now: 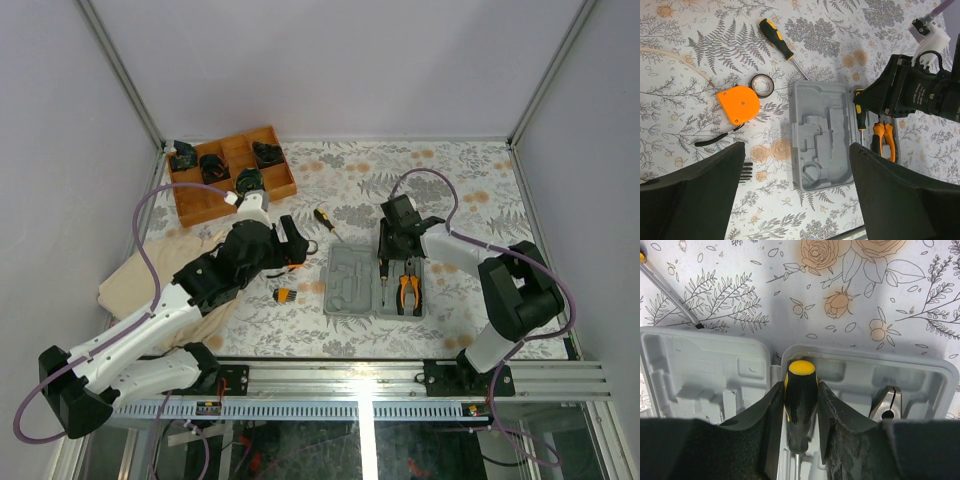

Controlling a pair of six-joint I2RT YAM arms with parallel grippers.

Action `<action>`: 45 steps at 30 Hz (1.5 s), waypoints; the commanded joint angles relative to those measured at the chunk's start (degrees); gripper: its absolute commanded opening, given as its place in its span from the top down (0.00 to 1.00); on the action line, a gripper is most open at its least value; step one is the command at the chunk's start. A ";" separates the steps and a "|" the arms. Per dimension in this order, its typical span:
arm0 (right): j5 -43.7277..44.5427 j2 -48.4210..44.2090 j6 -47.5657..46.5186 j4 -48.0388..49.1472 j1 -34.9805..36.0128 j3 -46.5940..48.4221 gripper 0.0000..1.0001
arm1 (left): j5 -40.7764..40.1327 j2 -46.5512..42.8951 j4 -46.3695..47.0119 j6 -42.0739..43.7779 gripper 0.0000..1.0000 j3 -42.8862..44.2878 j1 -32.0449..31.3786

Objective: Sort the tools into containers
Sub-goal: Place the screwdriver in the storage box.

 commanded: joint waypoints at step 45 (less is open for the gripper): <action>-5.20 -9.33 0.70 -2.89 -0.61 -5.54 0.81 | -5.39 -2.15 1.41 -2.09 0.15 -1.53 0.48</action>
